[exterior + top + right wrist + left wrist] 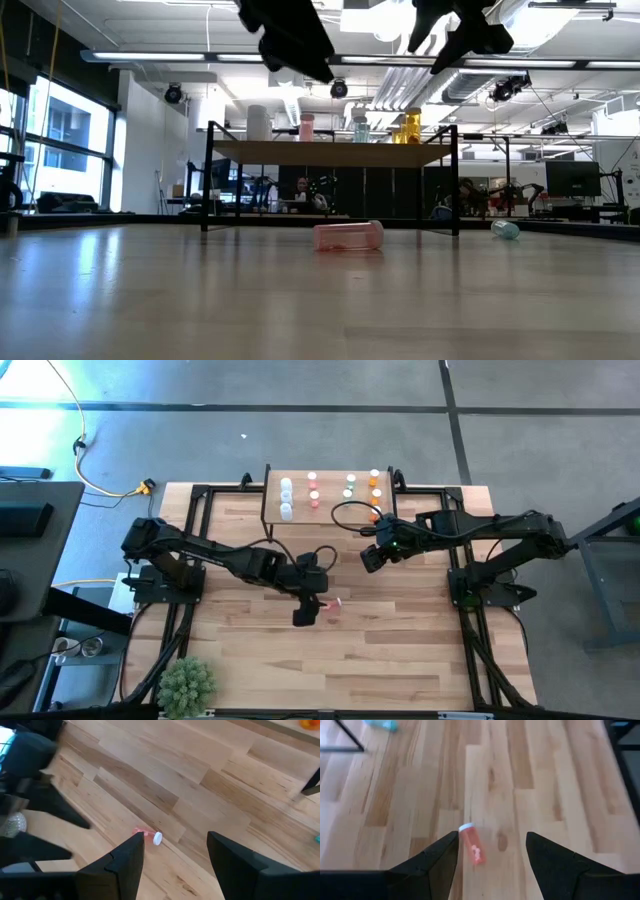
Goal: Pick and place medicine bottles onto shelf by color
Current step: Put the pink pill bottle on the shelf aligned with the other pink pill bottles
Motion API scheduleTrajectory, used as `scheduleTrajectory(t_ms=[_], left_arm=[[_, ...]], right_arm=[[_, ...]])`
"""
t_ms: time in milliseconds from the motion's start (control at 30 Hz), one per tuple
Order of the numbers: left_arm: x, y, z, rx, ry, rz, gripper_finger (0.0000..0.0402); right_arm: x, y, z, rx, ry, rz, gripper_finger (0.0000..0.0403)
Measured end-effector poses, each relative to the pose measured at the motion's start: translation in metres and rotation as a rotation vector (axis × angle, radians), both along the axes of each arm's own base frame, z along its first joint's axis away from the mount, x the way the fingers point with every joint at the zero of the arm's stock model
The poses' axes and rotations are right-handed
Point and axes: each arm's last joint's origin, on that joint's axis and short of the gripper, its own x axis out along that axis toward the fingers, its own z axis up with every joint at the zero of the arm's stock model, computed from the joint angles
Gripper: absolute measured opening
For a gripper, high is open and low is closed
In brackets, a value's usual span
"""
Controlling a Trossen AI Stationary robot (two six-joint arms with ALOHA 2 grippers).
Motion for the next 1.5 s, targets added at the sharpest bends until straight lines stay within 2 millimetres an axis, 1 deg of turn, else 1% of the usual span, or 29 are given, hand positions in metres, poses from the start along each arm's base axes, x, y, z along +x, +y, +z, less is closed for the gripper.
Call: scheduleTrajectory(t_ms=[233,333,633,833,1000,1200,1500], left_arm=[[0.019,-0.002,-0.028,-0.028,0.023,0.04,0.0223],[0.023,-0.002,-0.04,-0.028,0.053,0.068,0.0223],[0.034,-0.001,-0.072,0.004,0.127,0.105,0.0223],[0.042,-0.001,-0.093,0.008,0.144,0.107,0.0223],[0.044,0.006,-0.108,0.024,0.193,0.132,0.0223],[0.047,0.015,-0.118,0.005,0.208,0.144,0.0223],[0.048,0.016,-0.122,-0.021,0.218,0.131,0.0223]], right_arm=[[0.001,0.0,0.0,0.003,-0.005,0.01,0.0206],[0.001,0.0,0.0,0.003,-0.007,0.01,0.0206],[0.001,0.0,0.001,0.004,-0.012,0.01,0.0206],[0.001,0.0,0.001,0.003,-0.012,0.011,0.0206],[0.001,0.0,0.001,-0.017,-0.01,0.011,0.0206],[0.001,0.0,0.001,-0.023,-0.009,0.016,0.0206],[0.001,0.0,0.001,-0.028,-0.008,0.021,0.0206]])
